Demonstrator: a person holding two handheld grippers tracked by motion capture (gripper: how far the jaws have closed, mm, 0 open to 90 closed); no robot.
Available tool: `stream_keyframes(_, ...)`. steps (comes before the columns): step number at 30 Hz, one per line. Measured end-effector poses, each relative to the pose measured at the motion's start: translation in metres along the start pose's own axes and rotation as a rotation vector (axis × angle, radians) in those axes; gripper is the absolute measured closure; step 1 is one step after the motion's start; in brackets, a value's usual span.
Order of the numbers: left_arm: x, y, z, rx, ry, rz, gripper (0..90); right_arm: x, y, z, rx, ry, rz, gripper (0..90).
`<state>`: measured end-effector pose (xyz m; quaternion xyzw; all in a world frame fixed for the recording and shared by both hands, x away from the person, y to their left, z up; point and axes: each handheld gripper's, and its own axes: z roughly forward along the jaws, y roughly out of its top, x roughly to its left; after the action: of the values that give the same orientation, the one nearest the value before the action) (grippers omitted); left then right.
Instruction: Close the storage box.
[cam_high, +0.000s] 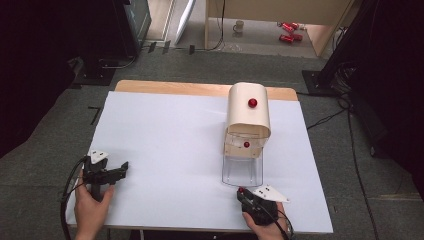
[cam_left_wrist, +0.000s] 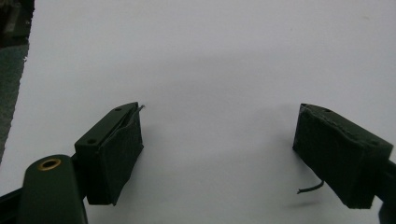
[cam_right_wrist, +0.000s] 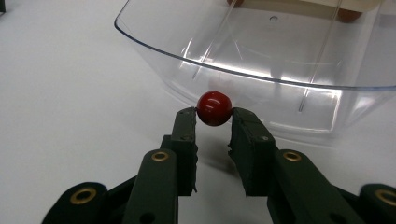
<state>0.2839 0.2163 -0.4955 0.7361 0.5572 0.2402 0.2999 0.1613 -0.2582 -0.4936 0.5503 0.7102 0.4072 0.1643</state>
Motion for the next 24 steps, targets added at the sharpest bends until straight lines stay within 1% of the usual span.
stream_keyframes(6, 0.0, 0.0, 0.0, 0.0, 0.0, 0.0, 15.6, 0.0, 0.001, -0.001, -0.007, 0.003, 0.009, 74.2)
stream_keyframes(11, 0.0, 0.0, 0.0, 0.0, 0.0, 0.0, 15.6, 0.0, 0.002, -0.004, -0.02, 0.003, 0.006, 75.0)
stream_keyframes(17, 0.0, 0.0, 0.0, 0.0, 0.0, 0.0, 15.6, -0.001, 0.008, -0.006, -0.037, 0.006, 0.01, 75.1)
stream_keyframes(24, 0.0, 0.0, 0.0, 0.0, 0.0, 0.0, 15.6, -0.003, 0.02, -0.007, -0.054, 0.004, 0.005, 75.1)
